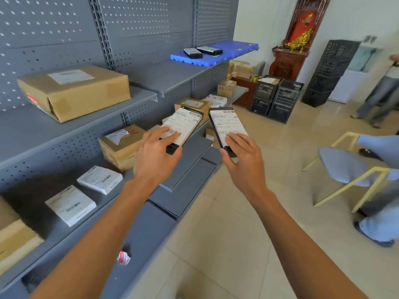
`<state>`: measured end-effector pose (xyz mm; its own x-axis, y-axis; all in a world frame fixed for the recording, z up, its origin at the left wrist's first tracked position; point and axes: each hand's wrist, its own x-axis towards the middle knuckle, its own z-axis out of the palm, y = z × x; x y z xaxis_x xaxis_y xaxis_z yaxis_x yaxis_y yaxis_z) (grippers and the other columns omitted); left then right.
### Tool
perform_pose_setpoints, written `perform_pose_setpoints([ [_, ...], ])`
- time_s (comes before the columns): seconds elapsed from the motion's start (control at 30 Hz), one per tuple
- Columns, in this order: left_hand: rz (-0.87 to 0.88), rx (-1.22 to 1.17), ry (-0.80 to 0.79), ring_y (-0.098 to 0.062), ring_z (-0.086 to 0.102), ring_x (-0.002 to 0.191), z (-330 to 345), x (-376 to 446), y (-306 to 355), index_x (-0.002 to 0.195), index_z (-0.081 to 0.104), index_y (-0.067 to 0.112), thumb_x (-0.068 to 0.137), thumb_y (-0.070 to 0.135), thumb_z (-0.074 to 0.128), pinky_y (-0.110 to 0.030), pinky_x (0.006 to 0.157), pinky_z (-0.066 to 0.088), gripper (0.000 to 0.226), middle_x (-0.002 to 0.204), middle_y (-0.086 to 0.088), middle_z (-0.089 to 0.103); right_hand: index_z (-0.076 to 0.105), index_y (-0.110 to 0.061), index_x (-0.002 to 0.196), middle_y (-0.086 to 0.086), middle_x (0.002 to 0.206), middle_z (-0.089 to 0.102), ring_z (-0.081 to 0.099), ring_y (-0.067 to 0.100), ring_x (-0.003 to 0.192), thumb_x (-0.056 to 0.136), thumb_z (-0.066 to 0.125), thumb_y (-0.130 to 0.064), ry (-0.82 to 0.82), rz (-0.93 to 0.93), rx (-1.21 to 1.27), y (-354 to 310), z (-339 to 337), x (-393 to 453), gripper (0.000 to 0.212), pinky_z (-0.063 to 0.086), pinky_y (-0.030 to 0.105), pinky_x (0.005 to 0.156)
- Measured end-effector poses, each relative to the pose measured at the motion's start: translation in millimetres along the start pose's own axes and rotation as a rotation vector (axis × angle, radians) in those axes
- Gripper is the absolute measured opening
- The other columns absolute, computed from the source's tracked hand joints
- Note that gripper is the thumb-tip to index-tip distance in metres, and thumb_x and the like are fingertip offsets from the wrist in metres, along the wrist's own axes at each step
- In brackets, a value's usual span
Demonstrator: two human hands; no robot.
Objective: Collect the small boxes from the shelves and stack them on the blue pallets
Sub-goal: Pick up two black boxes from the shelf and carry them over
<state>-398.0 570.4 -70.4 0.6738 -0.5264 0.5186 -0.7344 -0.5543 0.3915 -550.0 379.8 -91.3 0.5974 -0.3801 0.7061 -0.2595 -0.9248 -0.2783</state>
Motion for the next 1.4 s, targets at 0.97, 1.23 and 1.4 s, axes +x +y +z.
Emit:
perform_pose_setpoints([
  [0.97,0.031,-0.015,-0.038,-0.019,0.039,0.137,225.4,370.5,44.6,0.135,0.062,0.030,0.094,0.040,0.064,-0.047,0.109,0.041,0.043,0.147,0.005,0.050,0.068,-0.007,0.125,0.007,0.131,0.066,0.052,0.022,0.127,0.093,0.069,-0.028,0.097,0.013,0.058,261.3,169.2,294.2,0.039,0.035,0.031,0.112],
  [1.23,-0.014,0.018,0.043,-0.023,0.045,0.133,282.5,471.5,60.1,0.134,0.064,0.027,0.092,0.039,0.067,-0.053,0.101,0.049,0.044,0.144,0.002,0.055,0.069,-0.008,0.124,0.007,0.130,0.066,0.051,0.020,0.125,0.092,0.068,-0.031,0.065,-0.059,0.095,340.7,206.3,391.0,0.040,0.024,0.019,0.111],
  [1.4,-0.042,0.047,0.077,-0.023,0.043,0.135,309.4,531.3,52.9,0.135,0.063,0.027,0.093,0.042,0.066,-0.053,0.101,0.049,0.045,0.145,0.003,0.054,0.069,-0.008,0.125,0.007,0.131,0.066,0.055,0.024,0.125,0.096,0.051,-0.043,0.042,-0.104,0.110,370.0,243.2,449.8,0.049,0.030,0.025,0.111],
])
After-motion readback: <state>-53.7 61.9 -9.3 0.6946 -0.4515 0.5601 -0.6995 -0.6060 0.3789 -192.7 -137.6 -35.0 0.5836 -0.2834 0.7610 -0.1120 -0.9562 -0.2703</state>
